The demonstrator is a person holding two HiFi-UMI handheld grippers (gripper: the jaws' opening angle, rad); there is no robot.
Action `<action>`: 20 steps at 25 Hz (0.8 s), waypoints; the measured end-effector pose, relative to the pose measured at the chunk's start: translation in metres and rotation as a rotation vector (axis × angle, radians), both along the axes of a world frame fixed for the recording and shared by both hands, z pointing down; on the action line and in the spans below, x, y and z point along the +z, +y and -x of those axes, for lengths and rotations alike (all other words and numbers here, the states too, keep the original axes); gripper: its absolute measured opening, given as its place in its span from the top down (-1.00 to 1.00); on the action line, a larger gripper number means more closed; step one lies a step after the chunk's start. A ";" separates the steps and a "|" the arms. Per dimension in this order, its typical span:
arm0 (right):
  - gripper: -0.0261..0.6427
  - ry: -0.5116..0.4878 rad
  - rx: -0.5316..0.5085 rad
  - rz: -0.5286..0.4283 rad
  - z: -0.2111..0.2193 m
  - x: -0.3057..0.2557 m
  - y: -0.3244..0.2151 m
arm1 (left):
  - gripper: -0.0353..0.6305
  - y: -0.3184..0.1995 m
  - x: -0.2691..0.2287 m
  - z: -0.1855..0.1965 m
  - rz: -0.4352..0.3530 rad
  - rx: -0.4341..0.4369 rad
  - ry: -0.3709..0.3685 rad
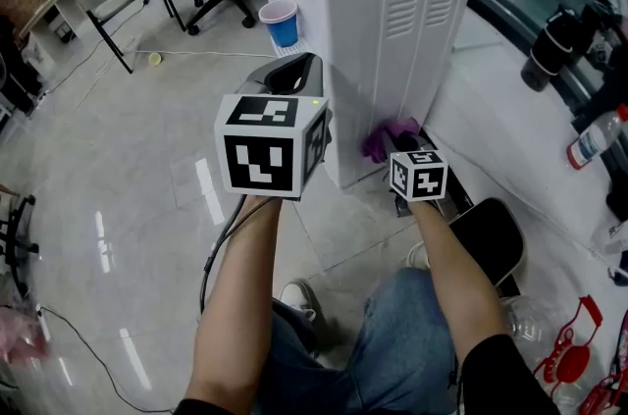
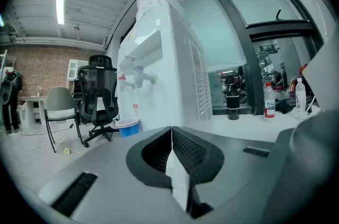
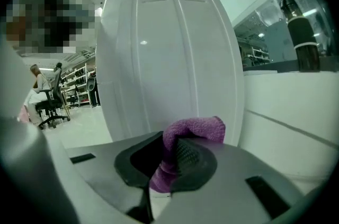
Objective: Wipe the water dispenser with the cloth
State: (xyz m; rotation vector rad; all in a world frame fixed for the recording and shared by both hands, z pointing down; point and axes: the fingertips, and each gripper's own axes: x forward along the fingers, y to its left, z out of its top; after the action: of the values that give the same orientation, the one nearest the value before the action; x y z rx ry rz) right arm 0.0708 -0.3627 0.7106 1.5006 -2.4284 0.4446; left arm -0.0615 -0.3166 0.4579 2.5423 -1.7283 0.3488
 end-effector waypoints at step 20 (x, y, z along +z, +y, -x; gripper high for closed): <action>0.80 -0.035 -0.183 -0.343 0.008 -0.246 0.031 | 0.81 -0.007 -0.001 0.003 0.003 0.003 0.002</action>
State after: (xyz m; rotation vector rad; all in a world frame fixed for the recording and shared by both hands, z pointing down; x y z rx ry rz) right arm 0.0630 -0.3320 0.4643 1.3781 -2.7442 0.0162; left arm -0.0647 -0.3240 0.4566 2.5422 -1.7215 0.3484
